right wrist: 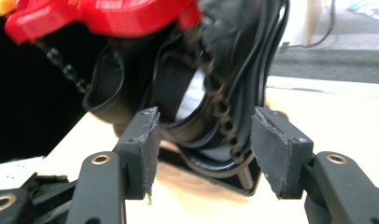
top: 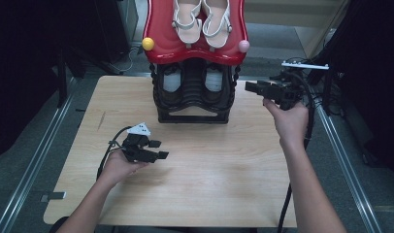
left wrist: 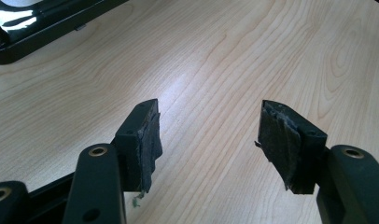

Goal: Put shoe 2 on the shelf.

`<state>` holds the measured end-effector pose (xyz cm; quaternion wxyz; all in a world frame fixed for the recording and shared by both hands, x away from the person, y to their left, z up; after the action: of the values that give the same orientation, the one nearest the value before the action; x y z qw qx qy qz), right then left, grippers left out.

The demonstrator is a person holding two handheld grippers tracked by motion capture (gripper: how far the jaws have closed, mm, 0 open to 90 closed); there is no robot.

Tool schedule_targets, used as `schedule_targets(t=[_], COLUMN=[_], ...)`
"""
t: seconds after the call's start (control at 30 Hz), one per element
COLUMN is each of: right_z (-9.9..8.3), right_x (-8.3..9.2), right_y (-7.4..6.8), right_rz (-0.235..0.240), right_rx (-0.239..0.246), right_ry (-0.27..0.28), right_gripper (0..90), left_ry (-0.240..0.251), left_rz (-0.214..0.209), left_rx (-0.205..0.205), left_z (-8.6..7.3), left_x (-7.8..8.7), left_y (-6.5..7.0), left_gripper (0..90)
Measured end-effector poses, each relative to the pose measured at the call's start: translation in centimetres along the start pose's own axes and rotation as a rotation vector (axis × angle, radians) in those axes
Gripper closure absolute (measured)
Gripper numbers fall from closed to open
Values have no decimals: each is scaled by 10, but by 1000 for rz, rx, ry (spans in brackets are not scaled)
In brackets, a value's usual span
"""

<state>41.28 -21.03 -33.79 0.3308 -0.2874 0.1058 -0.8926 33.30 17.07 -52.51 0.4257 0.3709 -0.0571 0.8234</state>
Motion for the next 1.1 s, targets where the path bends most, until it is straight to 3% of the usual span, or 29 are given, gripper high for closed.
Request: schedule_targets(t=[0.13, 0.53, 0.67, 0.97, 1.1], right_z=[-18, -76, -95, -129, -142], right_x=[-4, -14, -18, -24, -27], right_y=[1, 14, 19, 29, 31], right_rz=[20, 113, 86, 119, 117], right_rx=[3, -64, -56, -99, -90], right_ry=[-4, 16, -2, 4, 1], right_gripper=[434, 430, 429, 431, 430], left_ry=[-3, -2, -7, -4, -1], left_rz=[3, 4, 7, 14, 12], left_rx=[-1, -3, -2, 0, -9], left_z=[-1, -1, -2, -3, -3], left_x=[-1, -2, -3, -2, -3], left_y=[0, 1, 1, 0, 0], left_gripper=[391, 391, 390, 387, 387])
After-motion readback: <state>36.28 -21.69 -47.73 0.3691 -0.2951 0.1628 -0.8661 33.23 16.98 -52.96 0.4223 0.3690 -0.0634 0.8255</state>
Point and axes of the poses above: each handheld gripper's, and its own axes: x roughly backward along the jaws, z roughly out of its top, y roughly to its right, the point moved 3 cm from there along -x, roughly forward along the jaws, and after that the axes turned 2 degrees about z, right-handed, at the moved point
